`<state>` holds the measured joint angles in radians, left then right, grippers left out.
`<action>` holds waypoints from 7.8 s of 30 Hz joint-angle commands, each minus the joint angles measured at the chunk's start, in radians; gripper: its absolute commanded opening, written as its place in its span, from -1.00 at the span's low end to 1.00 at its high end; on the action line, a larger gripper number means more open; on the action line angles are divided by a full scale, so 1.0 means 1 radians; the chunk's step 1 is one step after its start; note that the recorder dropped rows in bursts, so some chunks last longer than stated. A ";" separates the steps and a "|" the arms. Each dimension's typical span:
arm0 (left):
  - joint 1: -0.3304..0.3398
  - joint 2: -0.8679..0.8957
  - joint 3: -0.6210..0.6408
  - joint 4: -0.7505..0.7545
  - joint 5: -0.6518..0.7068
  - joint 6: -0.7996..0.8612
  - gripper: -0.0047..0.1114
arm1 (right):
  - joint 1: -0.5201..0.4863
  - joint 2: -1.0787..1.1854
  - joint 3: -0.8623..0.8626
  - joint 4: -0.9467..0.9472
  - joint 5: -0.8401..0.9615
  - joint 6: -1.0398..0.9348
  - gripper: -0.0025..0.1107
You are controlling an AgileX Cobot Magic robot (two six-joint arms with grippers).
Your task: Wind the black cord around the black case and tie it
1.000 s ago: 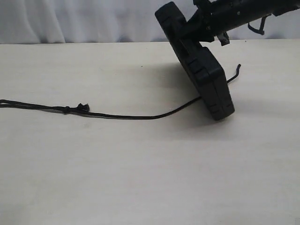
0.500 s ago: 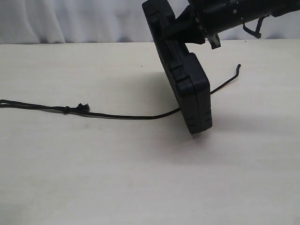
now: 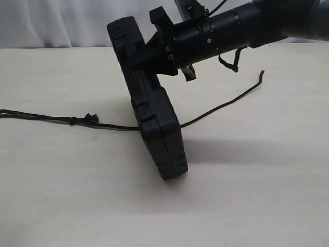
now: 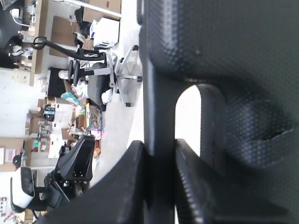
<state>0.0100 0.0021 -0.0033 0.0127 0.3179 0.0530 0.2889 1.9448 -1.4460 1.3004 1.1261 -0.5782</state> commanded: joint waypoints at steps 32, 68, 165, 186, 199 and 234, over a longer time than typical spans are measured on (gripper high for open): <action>0.000 -0.002 0.003 0.000 -0.012 -0.001 -0.92 | -0.032 -0.025 -0.007 0.089 -0.238 0.057 -0.88; 0.000 -0.002 0.003 0.000 -0.012 -0.001 -0.92 | -0.228 0.116 0.076 0.221 -0.116 -0.185 -0.51; 0.000 -0.002 0.003 0.000 -0.012 -0.001 -0.92 | 0.039 0.029 -0.281 -1.106 -0.114 0.511 -0.48; 0.000 -0.002 0.003 0.000 -0.012 -0.001 -0.92 | 0.039 0.029 -0.415 -1.106 0.001 0.511 -0.48; 0.000 -0.002 0.003 0.000 -0.012 -0.001 -0.92 | 0.039 0.027 -0.435 -1.126 0.016 0.511 -0.48; 0.000 -0.002 0.003 0.000 -0.012 -0.001 -0.92 | 0.039 -0.007 -0.472 -1.137 0.021 0.505 -0.46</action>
<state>0.0100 0.0021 -0.0033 0.0127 0.3179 0.0530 0.3282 1.9726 -1.8956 0.1606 1.1812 -0.0623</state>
